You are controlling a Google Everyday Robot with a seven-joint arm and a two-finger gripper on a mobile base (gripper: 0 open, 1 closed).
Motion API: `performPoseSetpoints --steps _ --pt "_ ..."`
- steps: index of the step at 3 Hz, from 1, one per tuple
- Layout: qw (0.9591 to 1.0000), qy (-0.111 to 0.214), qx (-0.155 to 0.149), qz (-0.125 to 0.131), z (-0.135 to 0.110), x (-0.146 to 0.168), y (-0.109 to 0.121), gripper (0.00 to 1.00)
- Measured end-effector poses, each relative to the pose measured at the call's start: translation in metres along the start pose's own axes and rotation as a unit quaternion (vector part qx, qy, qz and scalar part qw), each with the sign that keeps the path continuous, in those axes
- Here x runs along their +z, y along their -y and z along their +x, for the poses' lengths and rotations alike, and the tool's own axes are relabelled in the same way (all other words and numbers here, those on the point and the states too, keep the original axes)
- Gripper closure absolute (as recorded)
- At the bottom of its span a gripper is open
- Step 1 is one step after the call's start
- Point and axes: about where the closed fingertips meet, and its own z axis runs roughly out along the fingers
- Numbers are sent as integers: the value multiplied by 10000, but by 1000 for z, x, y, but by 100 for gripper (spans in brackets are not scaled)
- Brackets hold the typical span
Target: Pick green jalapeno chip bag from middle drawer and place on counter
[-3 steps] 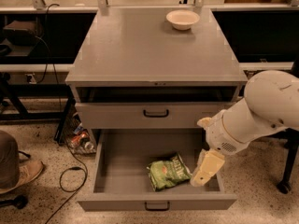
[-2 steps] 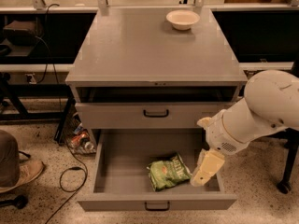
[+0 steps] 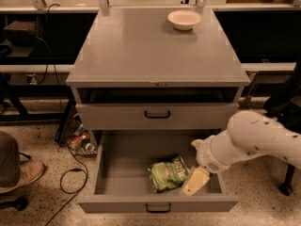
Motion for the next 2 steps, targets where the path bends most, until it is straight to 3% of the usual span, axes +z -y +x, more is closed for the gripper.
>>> performPoseSetpoints --steps 1,2 --pt "9995 126 156 244 14 45 21 0" --pt "9977 319 477 362 36 110 45 0"
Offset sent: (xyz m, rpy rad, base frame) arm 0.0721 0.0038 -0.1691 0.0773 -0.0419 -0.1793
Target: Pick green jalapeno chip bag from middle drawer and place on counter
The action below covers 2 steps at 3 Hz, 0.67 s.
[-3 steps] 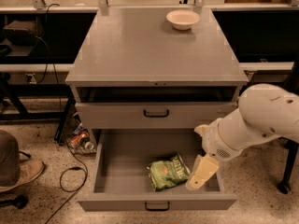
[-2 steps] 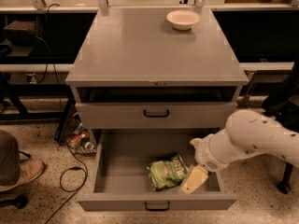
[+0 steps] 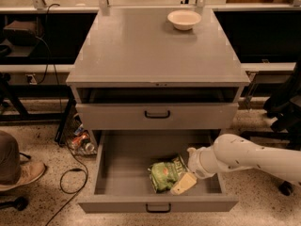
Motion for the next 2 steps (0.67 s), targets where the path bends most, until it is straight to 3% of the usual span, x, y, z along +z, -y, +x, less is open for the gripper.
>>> performPoseSetpoints --steps 1,2 --pt "10000 32 -28 -2 0 5 2 0" --pt "9998 122 -67 115 1 23 22 0"
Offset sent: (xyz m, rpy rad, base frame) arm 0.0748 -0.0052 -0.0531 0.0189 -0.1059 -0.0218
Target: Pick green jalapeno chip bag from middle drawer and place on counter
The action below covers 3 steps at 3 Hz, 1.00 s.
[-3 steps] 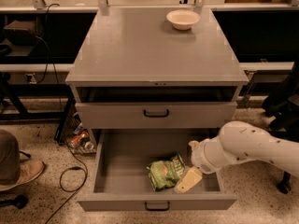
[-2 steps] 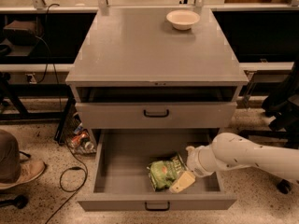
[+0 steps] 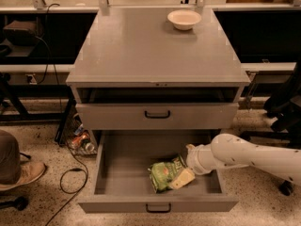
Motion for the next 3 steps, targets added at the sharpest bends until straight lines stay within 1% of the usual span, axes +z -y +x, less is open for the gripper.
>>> performPoseSetpoints --steps 1,2,3 --pt "9996 39 25 273 10 36 39 0" --pt "9994 -55 31 335 18 61 54 0" --pt "9992 -271 157 243 38 82 56 0"
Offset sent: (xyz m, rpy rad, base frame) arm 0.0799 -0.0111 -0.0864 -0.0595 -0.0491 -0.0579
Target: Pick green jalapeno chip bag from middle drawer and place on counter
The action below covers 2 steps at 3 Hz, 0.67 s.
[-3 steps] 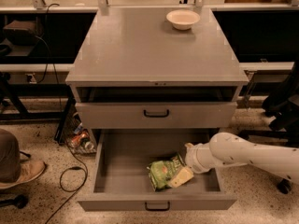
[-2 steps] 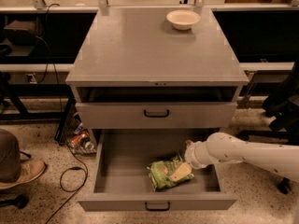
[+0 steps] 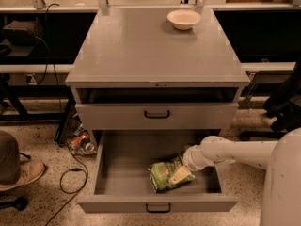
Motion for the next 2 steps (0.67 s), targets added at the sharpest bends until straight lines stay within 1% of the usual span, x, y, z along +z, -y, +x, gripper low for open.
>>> performPoseSetpoints --steps 1,2 --pt "9997 -164 119 -155 18 17 -4 0" --pt "9983 -278 204 -473 33 38 -13 2"
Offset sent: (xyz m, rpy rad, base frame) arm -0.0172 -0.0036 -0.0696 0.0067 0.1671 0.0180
